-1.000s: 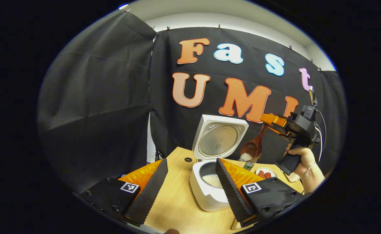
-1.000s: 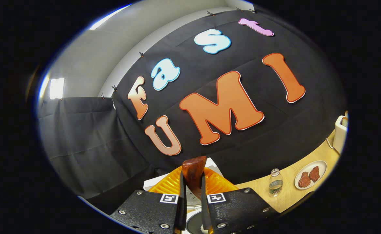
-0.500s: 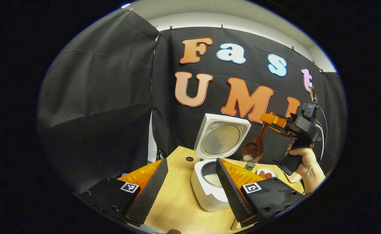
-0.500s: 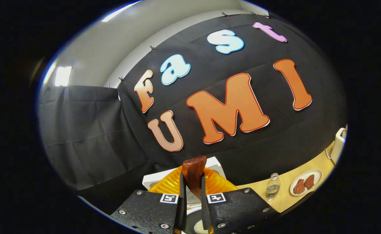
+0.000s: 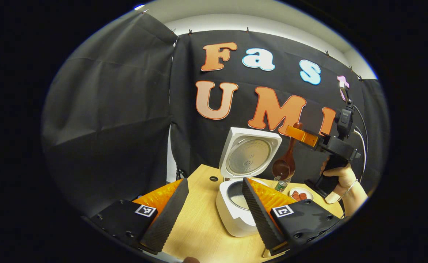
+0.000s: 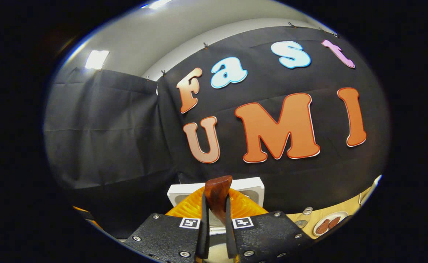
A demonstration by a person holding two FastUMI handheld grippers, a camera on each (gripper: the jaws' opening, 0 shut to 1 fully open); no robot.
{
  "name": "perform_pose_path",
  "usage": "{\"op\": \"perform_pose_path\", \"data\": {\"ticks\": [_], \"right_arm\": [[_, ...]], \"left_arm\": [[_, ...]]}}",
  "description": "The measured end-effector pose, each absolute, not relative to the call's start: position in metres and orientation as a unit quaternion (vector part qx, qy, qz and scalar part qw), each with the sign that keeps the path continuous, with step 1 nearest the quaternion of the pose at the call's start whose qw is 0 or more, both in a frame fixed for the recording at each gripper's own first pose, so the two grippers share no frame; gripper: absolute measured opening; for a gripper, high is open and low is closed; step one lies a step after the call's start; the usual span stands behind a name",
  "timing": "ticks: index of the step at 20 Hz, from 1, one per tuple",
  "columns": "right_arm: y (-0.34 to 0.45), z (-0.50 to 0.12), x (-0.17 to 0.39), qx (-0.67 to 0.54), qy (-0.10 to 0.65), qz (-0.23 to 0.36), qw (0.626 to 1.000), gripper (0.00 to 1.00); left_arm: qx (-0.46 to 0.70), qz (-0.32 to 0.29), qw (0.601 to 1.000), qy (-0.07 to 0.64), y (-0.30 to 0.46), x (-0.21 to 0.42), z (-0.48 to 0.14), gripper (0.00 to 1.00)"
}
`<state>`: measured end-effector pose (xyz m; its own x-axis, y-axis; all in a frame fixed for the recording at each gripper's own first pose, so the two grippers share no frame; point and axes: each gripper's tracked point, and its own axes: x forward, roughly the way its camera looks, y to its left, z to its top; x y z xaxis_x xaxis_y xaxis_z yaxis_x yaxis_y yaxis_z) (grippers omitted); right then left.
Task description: Close the left gripper, press the button to open the rice cooker; take a wooden spoon from the chopstick holder with the right hand, scoop a spoonful of rice and pour it into the rice cooker, then put the wooden spoon back into the chopstick holder.
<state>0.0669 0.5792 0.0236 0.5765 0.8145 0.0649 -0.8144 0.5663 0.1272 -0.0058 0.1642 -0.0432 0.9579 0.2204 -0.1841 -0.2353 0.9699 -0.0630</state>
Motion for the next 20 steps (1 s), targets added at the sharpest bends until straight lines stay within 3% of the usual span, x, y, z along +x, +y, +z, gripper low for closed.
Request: {"op": "perform_pose_path", "data": {"ticks": [10,12,13,20], "right_arm": [[0.564,0.025,0.054,0.056,0.004,0.456,0.888,0.18],[0.55,0.032,0.059,0.075,0.009,0.446,0.892,0.13],[0.541,0.034,0.063,0.081,0.009,0.438,0.895,0.18],[0.441,0.042,0.093,0.118,0.01,0.371,0.921,0.18]], "left_arm": [[-0.046,0.098,0.99,0.09,0.161,-0.007,-0.038,0.99],[-0.053,0.093,0.991,0.085,0.162,-0.004,-0.032,0.99],[-0.055,0.087,0.991,0.085,0.159,-0.002,-0.029,0.99],[-0.032,0.054,0.996,0.061,0.137,0.009,-0.003,1.0]]}}
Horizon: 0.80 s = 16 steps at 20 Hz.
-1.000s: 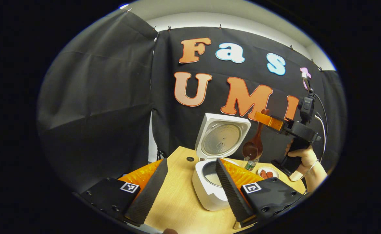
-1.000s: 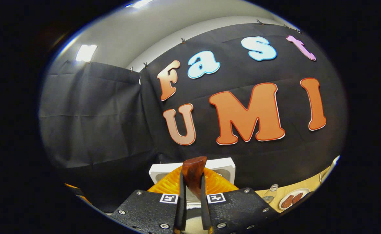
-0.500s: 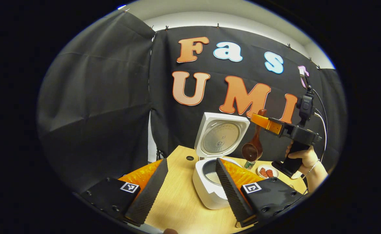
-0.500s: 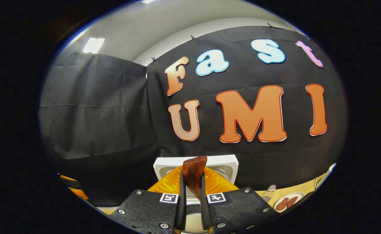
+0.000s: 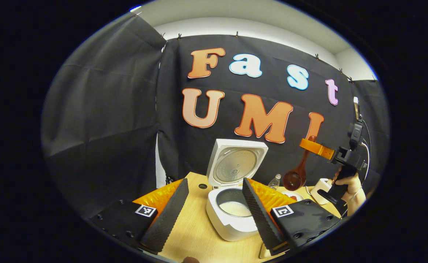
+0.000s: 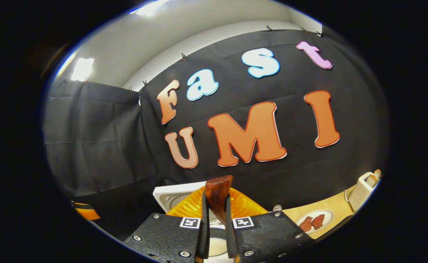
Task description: Close the left gripper, press the button to open the rice cooker; take a wooden spoon from the chopstick holder with the right hand, scoop a spoonful of rice and pour it into the rice cooker, then put the wooden spoon back into the chopstick holder.
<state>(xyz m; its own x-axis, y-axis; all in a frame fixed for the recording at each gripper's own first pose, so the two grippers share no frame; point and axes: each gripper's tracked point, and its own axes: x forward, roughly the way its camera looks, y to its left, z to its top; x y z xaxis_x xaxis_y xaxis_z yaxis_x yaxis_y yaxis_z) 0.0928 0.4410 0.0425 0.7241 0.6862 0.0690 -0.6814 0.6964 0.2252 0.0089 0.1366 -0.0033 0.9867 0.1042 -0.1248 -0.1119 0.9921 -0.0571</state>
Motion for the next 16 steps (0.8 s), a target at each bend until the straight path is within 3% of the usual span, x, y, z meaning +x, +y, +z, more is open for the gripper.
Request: {"op": "perform_pose_path", "data": {"ticks": [11,16], "right_arm": [[0.251,-0.012,0.113,0.155,0.034,0.234,0.959,0.18],[0.191,-0.052,0.12,0.166,0.044,0.188,0.967,0.18]], "left_arm": [[-0.015,0.016,0.999,0.048,0.083,0.023,0.005,1.0],[-0.017,0.027,0.999,0.037,0.078,0.022,0.01,0.99]]}}
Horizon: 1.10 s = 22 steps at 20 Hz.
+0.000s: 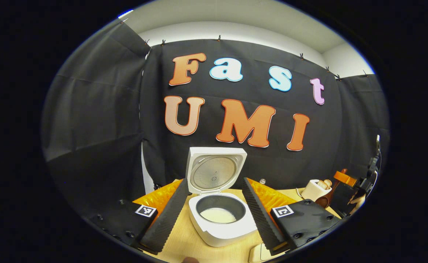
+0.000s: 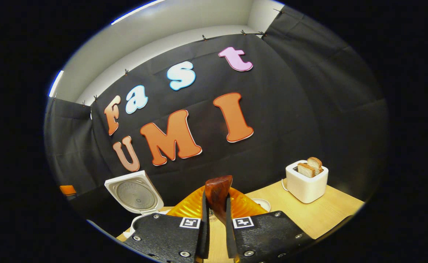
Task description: Close the left gripper, press the button to open the rice cooker; take a wooden spoon from the chopstick holder with the right hand, scoop a spoonful of rice and pour it into the rice cooker, then put the wooden spoon back into the chopstick holder.
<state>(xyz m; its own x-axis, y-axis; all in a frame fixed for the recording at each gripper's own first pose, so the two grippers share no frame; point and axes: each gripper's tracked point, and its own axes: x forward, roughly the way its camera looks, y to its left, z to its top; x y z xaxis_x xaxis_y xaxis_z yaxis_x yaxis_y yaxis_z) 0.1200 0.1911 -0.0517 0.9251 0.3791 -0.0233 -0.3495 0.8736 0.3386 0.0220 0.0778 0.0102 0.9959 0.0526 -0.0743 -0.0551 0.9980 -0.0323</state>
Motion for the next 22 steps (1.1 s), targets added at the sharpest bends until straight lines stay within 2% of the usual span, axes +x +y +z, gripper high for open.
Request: {"op": "perform_pose_path", "data": {"ticks": [8,9,11,12,13,22], "right_arm": [[0.16,-0.135,0.144,0.182,0.079,0.16,0.967,0.18],[0.159,-0.144,0.145,0.19,0.087,0.16,0.965,0.22],[0.157,-0.167,0.148,0.2,0.099,0.154,0.962,0.18],[0.154,-0.176,0.151,0.201,0.101,0.148,0.963,0.23],[0.153,-0.183,0.154,0.201,0.103,0.147,0.963,0.18],[0.152,-0.228,0.156,0.25,0.124,0.145,0.949,0.18]], "left_arm": [[-0.004,0.057,0.998,0.024,0.076,0.013,0.022,1.0],[-0.001,0.059,0.998,0.024,0.076,0.012,0.023,1.0],[0.001,0.057,0.998,0.023,0.072,0.01,0.025,1.0],[0.004,0.057,0.998,0.022,0.071,0.008,0.025,1.0],[0.008,0.06,0.998,0.022,0.071,0.007,0.025,1.0],[0.022,0.063,0.997,0.029,0.067,0.006,0.015,1.0]]}}
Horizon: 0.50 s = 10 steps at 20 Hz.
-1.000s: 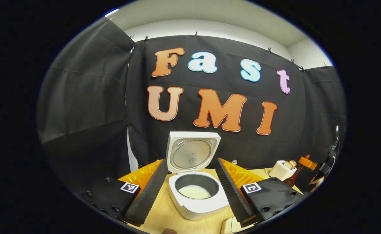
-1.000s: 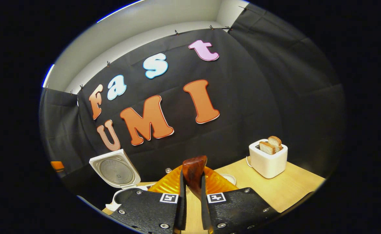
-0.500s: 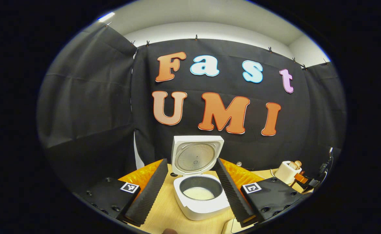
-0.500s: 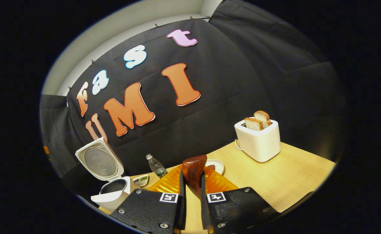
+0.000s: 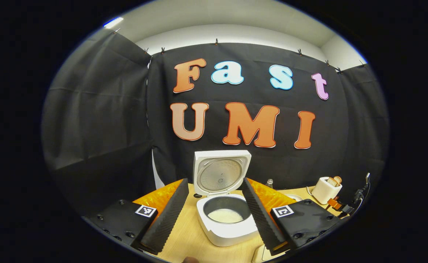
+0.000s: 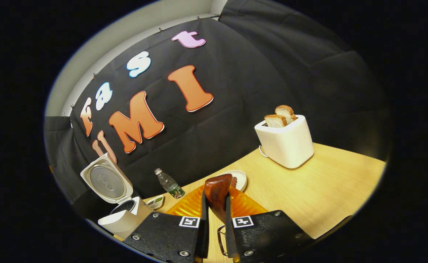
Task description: Close the left gripper, press the button to open the rice cooker; take a wooden spoon from the chopstick holder with the right hand, scoop a spoonful of rice and pour it into the rice cooker, then put the wooden spoon back into the chopstick holder.
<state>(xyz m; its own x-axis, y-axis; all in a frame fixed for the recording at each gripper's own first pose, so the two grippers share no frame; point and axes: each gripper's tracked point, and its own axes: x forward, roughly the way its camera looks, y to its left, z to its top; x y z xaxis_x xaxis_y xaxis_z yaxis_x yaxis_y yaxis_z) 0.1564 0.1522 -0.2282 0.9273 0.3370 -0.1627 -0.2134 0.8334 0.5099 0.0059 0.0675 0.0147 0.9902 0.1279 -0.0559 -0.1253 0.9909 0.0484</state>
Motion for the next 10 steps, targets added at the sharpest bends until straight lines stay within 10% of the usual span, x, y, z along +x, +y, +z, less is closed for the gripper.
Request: {"op": "perform_pose_path", "data": {"ticks": [8,10], "right_arm": [[0.13,-0.242,0.14,0.195,0.147,0.099,0.965,0.28],[0.118,-0.25,0.129,0.159,0.176,0.086,0.968,0.57]], "left_arm": [[-0.001,0.052,0.998,0.032,0.064,0.014,0.013,1.0],[-0.005,0.05,0.998,0.037,0.066,0.016,0.009,1.0]]}}
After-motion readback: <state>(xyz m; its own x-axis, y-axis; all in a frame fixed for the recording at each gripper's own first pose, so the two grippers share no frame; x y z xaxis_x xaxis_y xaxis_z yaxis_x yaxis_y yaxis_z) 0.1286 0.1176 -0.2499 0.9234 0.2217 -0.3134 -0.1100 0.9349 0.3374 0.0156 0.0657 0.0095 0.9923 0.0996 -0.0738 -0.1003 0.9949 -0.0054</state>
